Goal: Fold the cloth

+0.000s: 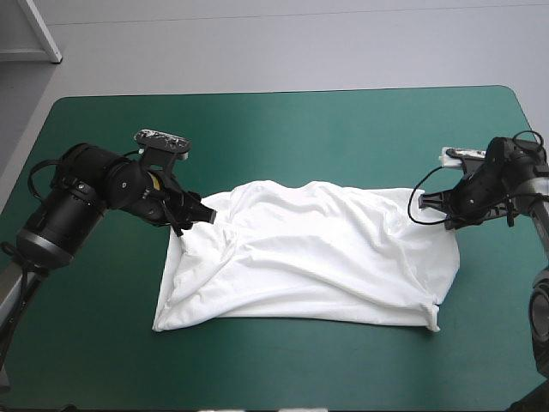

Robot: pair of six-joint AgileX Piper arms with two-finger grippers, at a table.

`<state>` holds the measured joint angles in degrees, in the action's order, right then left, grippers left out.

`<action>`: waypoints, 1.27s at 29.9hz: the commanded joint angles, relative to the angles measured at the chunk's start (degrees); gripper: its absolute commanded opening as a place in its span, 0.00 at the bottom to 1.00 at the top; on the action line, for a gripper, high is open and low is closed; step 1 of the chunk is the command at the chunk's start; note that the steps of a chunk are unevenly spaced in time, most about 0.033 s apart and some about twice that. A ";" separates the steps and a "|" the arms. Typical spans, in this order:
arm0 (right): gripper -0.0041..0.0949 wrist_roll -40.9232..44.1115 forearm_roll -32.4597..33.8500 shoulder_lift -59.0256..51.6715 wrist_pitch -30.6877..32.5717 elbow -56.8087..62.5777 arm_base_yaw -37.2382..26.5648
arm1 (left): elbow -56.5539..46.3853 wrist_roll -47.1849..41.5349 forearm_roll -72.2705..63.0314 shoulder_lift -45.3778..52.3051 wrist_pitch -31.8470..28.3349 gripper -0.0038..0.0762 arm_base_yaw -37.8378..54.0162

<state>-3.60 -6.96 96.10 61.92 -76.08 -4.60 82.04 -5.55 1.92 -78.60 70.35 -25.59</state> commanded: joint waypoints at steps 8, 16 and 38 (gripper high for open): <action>0.02 -3.73 -11.74 -8.21 7.43 -7.07 2.53 | 1.82 -0.73 -0.46 1.97 -2.55 0.58 -0.15; 0.02 -3.78 -16.20 -7.32 4.64 -7.07 15.20 | 1.82 -0.73 -0.54 1.97 -2.58 0.58 -0.15; 0.02 -0.65 -17.49 12.23 2.29 -6.95 21.95 | 1.82 -0.73 -0.11 3.33 -2.08 0.58 -0.15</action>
<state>-4.28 -23.56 110.13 64.53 -81.63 17.34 82.04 -5.77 1.84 -77.17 69.93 -25.59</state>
